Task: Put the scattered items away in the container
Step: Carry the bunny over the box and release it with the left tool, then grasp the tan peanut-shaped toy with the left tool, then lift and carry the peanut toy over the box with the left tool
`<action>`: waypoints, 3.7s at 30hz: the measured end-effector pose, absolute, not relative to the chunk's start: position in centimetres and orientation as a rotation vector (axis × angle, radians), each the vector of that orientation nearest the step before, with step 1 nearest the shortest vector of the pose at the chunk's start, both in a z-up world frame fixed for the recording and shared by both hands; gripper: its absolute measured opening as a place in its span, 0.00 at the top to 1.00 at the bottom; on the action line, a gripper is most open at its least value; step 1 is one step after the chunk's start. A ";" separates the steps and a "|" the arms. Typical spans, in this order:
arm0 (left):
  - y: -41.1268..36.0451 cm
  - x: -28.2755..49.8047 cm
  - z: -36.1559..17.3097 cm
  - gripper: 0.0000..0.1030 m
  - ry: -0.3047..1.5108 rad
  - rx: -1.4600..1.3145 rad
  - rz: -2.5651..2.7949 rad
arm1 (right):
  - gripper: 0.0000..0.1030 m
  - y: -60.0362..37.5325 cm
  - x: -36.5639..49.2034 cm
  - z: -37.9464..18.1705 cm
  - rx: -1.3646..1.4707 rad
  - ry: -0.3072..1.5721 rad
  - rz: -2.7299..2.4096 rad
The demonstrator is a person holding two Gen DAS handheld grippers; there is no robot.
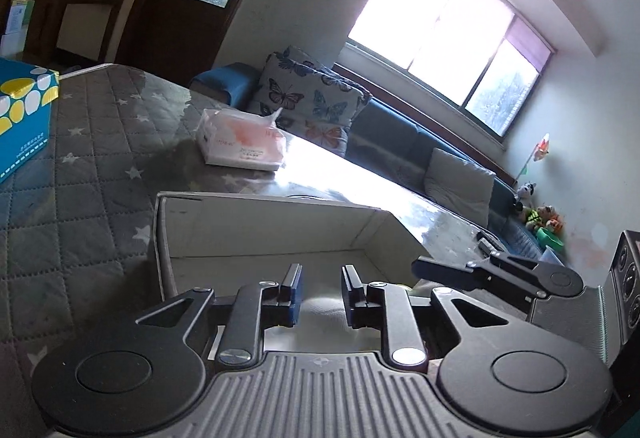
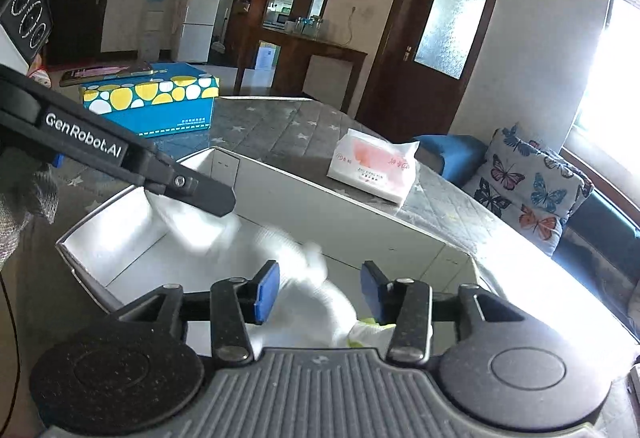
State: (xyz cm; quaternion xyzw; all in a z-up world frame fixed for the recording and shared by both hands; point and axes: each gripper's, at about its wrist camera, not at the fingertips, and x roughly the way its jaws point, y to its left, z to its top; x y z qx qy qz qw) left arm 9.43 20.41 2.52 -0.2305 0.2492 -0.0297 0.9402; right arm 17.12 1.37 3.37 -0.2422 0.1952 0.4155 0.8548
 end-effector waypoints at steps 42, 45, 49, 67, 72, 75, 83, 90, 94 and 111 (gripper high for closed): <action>2.7 9.0 -0.7 0.70 0.764 -0.380 -0.492 | 0.19 -17.3 9.0 -1.4 -0.262 0.612 0.680; 2.2 9.3 -0.8 0.70 0.782 -0.376 -0.510 | 0.19 -17.2 9.2 -1.9 -0.261 0.629 0.689; 1.9 9.7 -1.1 0.69 0.812 -0.378 -0.528 | 0.19 -17.0 9.2 -2.4 -0.267 0.636 0.702; 2.0 11.6 -2.5 0.65 0.931 -0.449 -0.538 | 0.31 -16.3 9.8 -3.3 -0.293 0.629 0.703; 2.2 11.5 -2.5 0.66 0.934 -0.461 -0.543 | 0.32 -16.2 9.7 -3.3 -0.305 0.618 0.698; 2.4 11.2 -2.4 0.66 0.929 -0.460 -0.543 | 0.33 -16.1 9.5 -3.2 -0.304 0.615 0.698; 3.3 9.9 -1.1 0.67 0.886 -0.454 -0.528 | 0.34 -15.3 9.0 -2.3 -0.317 0.583 0.722; 5.7 8.6 1.4 0.69 0.809 -0.465 -0.475 | 0.34 -13.1 9.0 -0.2 -0.347 0.514 0.777; 7.7 8.3 3.2 0.69 0.749 -0.471 -0.433 | 0.34 -11.1 9.8 1.3 -0.375 0.457 0.820; 16.5 12.1 4.9 0.69 0.685 -0.517 -0.276 | 0.35 -1.2 15.9 2.9 -0.384 0.422 0.925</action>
